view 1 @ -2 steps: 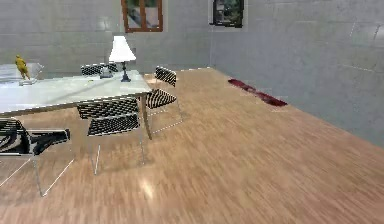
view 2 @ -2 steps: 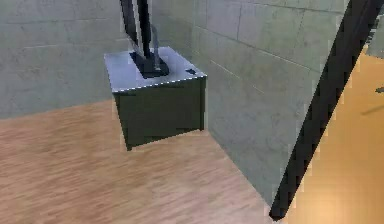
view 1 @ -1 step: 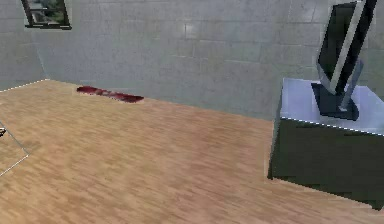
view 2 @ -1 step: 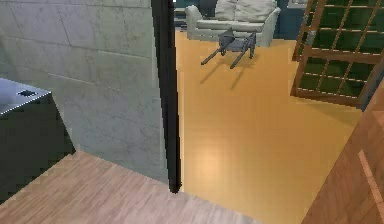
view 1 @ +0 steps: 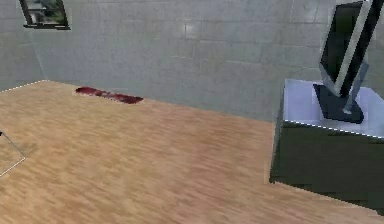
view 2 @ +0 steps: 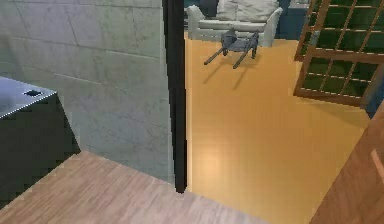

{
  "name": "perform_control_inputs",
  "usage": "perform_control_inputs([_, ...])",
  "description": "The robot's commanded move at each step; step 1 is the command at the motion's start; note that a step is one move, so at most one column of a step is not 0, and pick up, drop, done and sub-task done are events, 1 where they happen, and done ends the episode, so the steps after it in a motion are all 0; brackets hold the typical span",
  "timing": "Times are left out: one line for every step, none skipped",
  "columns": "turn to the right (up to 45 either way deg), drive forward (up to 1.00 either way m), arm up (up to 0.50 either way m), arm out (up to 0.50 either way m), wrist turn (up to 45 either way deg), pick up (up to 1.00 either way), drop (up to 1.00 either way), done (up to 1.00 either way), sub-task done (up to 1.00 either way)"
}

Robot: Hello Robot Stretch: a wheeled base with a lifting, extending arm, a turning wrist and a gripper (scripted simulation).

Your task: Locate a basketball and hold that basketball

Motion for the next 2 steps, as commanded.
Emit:
perform_control_inputs([-45.0,0.0,0.0,0.0,0.0,0.0,0.0,0.0,0.0])
perform_control_inputs([-42.0,0.0,0.0,0.0,0.0,0.0,0.0,0.0,0.0])
